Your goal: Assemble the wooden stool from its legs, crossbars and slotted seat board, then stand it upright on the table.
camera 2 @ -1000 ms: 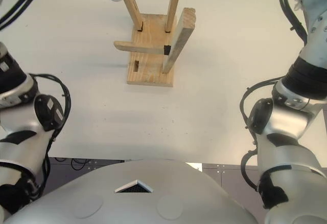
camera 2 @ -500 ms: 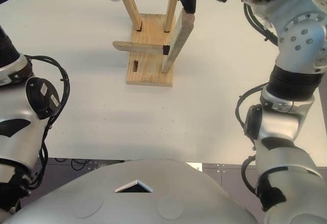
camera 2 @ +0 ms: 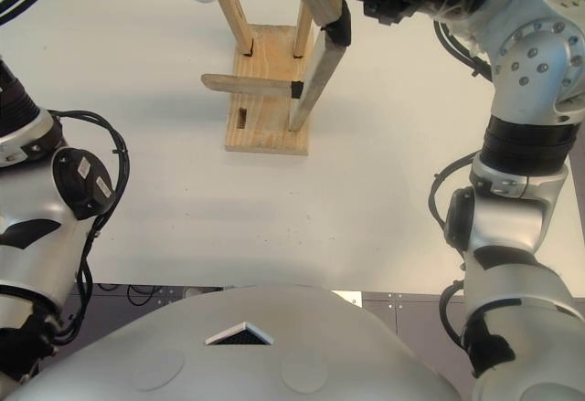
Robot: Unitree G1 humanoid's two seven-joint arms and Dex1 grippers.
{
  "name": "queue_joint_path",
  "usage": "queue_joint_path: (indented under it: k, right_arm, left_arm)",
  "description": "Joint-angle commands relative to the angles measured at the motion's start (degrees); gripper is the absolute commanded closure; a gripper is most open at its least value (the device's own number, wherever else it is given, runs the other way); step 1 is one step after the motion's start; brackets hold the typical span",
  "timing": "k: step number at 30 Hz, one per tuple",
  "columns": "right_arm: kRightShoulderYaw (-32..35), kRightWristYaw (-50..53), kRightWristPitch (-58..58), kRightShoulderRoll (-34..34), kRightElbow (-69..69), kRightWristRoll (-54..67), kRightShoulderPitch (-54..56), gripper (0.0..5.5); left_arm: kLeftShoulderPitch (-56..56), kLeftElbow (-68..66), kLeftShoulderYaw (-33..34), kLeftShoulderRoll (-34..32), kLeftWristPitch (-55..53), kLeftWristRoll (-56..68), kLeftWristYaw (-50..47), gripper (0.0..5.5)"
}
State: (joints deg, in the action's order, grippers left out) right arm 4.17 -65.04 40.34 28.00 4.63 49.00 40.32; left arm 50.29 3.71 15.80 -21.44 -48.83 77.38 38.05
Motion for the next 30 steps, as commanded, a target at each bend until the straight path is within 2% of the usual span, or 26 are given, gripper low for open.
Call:
queue_joint_path:
  k: [1,7,8,14,17,19,24,30]
  right_arm:
    - [-0.1,-0.4,0.7,0.7,-0.3,0.3,2.4,3.48]
    - [-0.8,0.0,1.4,0.3,-0.8,-0.4,2.0,3.48]
    - [-1.0,0.4,1.6,0.2,-1.1,-0.7,2.3,3.11]
    - [-1.9,0.3,2.3,0.4,-3.7,-1.4,4.1,2.2]
    - [-2.6,-1.0,2.6,1.7,-4.7,-2.1,4.2,1.76]
    - [-3.7,-2.2,2.4,3.2,-6.1,-4.5,4.3,1.31]
    - [-6.9,-4.6,2.5,6.3,-6.4,-8.8,0.8,1.26]
    - [-8.7,-8.4,5.9,9.0,-6.6,-9.3,0.6,1.26]
  left_arm:
    - [0.0,0.0,-0.1,0.2,0.1,-0.6,0.5,3.29]
    - [-0.8,-0.9,0.1,1.2,2.4,-2.8,0.6,3.34]
    - [-0.7,-1.1,0.3,1.3,3.0,-3.2,0.6,3.35]
    - [0.8,-3.6,3.7,0.2,6.3,-4.6,0.8,3.47]
    - [1.9,-5.7,6.4,-2.4,7.0,-5.0,1.1,3.47]
    - [2.6,-7.9,8.5,-6.4,6.4,-5.4,2.3,3.49]
    - [0.3,-12.3,12.1,-17.2,4.6,-8.5,6.3,3.49]
    - [-4.6,-12.6,10.8,-20.8,6.7,-14.7,11.0,3.49]
